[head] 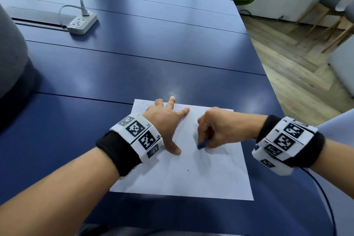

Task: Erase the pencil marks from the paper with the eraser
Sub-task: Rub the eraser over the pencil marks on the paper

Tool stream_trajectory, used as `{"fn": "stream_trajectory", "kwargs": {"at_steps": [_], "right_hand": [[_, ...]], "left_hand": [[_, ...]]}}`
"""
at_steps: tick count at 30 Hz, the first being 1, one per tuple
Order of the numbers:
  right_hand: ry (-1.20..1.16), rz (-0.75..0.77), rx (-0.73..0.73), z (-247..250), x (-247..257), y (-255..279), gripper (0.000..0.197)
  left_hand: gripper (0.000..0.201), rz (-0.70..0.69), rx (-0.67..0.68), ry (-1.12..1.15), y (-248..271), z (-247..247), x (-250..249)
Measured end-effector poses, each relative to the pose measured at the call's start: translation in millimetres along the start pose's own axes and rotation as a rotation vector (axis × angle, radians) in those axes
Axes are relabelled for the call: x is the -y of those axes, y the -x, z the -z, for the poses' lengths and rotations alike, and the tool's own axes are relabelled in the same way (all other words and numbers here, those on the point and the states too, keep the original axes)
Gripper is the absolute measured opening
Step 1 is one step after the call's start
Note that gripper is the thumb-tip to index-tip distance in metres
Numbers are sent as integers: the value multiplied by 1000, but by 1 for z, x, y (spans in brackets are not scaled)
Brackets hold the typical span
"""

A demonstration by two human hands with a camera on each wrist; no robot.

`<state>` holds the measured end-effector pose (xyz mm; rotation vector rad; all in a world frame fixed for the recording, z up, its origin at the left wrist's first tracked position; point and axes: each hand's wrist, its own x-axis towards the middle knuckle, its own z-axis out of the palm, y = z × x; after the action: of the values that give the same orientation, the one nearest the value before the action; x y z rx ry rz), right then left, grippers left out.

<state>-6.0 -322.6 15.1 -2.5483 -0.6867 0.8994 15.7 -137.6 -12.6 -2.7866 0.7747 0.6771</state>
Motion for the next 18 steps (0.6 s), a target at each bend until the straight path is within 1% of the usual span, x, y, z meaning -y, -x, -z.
{"fn": "stream_trajectory", "kwargs": {"at_steps": [1,3,5,6,7,8,10,11,12,14,16,17,18], "right_hand": [[-20,-18,-30,4,-1,-3,16],[-76,-59,-193,13,-9,-13,12],[-68,-46,-340,14,-14,-18,8],[-53,-26,-355,11,-14,-16,8],[-33,-5,-325,6,-12,-10,9],[-12,7,-247,1,-8,-4,13],[33,11,-28,-6,2,7,16],[42,13,32,-5,5,8,16],[28,2,20,-3,5,6,15],[-69,-44,-134,4,-1,-1,13],[-113,-42,-282,3,-6,-5,11],[-82,-16,-305,-2,-5,-2,10],[-28,20,-284,-8,-3,4,10]], "left_hand": [[127,0,4,5,0,0,0],[127,3,8,15,0,0,0],[126,8,7,22,0,0,1],[126,8,6,20,0,0,1],[127,7,6,15,0,0,1],[127,7,6,11,0,0,0],[128,8,9,12,0,0,0],[128,8,9,14,0,0,0],[127,6,9,15,0,1,0],[126,3,8,17,0,1,0],[126,4,4,12,0,1,0],[126,5,1,9,1,1,0],[126,4,1,8,1,1,0]]}}
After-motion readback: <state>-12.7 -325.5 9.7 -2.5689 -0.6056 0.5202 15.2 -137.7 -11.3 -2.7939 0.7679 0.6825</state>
